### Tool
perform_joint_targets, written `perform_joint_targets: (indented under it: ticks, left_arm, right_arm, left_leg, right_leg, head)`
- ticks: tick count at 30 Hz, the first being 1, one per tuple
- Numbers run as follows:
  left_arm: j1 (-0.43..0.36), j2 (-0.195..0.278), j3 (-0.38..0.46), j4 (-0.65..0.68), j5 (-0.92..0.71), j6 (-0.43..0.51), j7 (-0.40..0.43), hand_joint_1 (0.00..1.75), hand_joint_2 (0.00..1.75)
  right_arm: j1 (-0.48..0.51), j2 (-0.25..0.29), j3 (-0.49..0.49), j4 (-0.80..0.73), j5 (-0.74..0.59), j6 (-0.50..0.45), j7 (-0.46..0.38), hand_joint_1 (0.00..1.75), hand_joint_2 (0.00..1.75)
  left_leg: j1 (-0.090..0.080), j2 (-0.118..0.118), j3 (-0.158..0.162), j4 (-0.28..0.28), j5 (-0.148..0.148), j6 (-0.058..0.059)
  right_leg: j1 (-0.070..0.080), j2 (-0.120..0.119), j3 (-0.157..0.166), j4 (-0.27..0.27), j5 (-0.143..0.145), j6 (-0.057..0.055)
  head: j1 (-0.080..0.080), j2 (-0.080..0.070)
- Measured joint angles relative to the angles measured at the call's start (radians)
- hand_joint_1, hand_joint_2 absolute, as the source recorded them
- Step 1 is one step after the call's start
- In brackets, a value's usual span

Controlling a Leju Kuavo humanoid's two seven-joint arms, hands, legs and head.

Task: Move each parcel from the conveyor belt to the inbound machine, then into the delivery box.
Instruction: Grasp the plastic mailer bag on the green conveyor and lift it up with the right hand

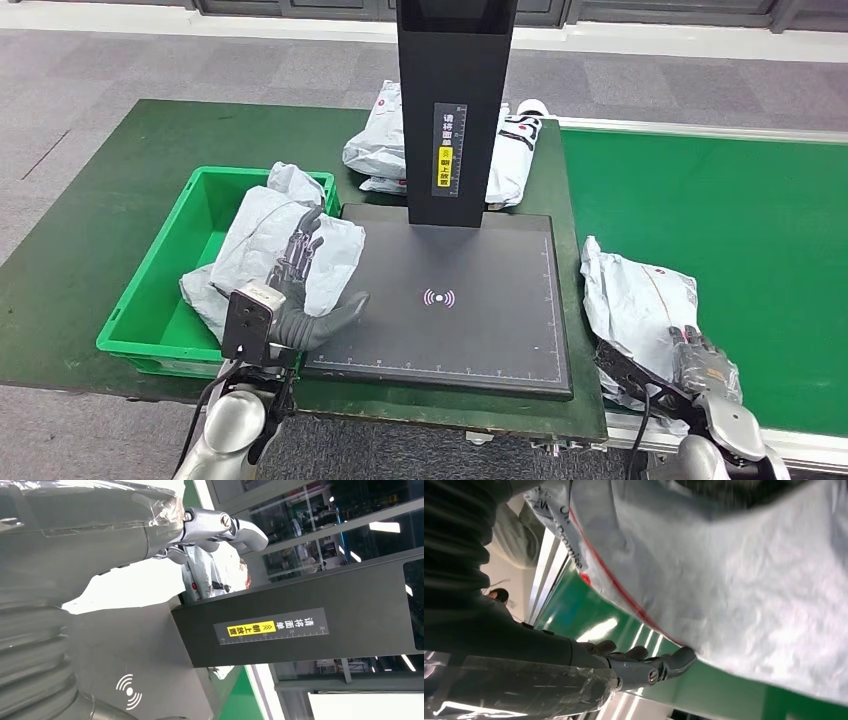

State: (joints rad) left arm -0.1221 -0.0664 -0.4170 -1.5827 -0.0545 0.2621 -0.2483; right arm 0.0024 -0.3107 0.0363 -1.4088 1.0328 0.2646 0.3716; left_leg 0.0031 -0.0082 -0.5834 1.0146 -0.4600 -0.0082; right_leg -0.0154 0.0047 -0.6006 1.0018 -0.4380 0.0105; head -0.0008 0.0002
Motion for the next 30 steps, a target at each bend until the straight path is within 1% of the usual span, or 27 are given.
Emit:
perform_joint_targets:
  ticks: [3, 4, 7, 8, 18, 30]
  left_arm:
    - [-0.006, 0.0, 0.0, 0.01, 0.0, 0.0, 0.0, 0.0, 1.75]
    - [-0.007, 0.0, 0.0, 0.014, 0.0, 0.0, 0.0, 0.0, 1.75]
    - [-0.012, -0.001, 0.0, 0.022, 0.0, 0.0, 0.0, 0.0, 1.75]
    - [-0.013, -0.001, 0.0, 0.024, 0.0, 0.0, 0.0, 0.0, 1.75]
    - [-0.019, -0.002, 0.0, 0.034, -0.004, -0.002, 0.0, 0.0, 1.75]
    - [-0.019, -0.002, 0.0, 0.037, -0.008, -0.002, 0.0, 0.0, 1.75]
  right_arm:
    - [-0.018, 0.0, 0.007, 0.031, 0.01, 0.02, -0.015, 0.0, 1.75]
    - [-0.026, 0.001, 0.01, 0.044, 0.012, 0.024, -0.019, 0.3, 1.75]
    - [-0.051, 0.002, 0.02, 0.081, 0.014, 0.028, -0.025, 1.61, 1.75]
    - [-0.058, 0.004, 0.021, 0.092, 0.014, 0.028, -0.026, 1.75, 1.75]
    - [-0.106, 0.014, 0.037, 0.145, 0.017, 0.024, -0.026, 1.75, 1.75]
    - [-0.111, 0.017, 0.037, 0.159, 0.017, 0.024, -0.027, 1.75, 1.75]
  left_leg:
    - [0.0, 0.0, 0.0, 0.0, 0.0, 0.0]
    - [0.0, 0.0, 0.0, 0.0, 0.0, 0.0]
    - [0.0, 0.0, 0.0, 0.0, 0.001, 0.0]
    - [0.0, 0.0, 0.0, 0.0, 0.001, 0.0]
    - [0.0, -0.001, 0.0, 0.0, 0.001, 0.0]
    - [0.0, -0.001, 0.0, 0.0, 0.001, 0.0]
  right_leg:
    - [0.0, 0.0, 0.0, 0.0, 0.0, 0.0]
    - [0.0, 0.0, 0.0, 0.0, 0.0, 0.0]
    - [0.0, 0.0, 0.0, 0.0, 0.0, 0.0]
    - [0.0, 0.0, 0.0, 0.0, 0.0, 0.0]
    - [0.0, 0.0, 0.0, 0.0, 0.0, 0.0]
    - [0.0, 0.0, 0.0, 0.0, 0.0, 0.0]
  head:
    - [0.0, 0.0]
    - [0.0, 0.0]
    - [0.0, 0.0]
    - [0.0, 0.0]
    - [0.0, 0.0]
    - [0.0, 0.0]
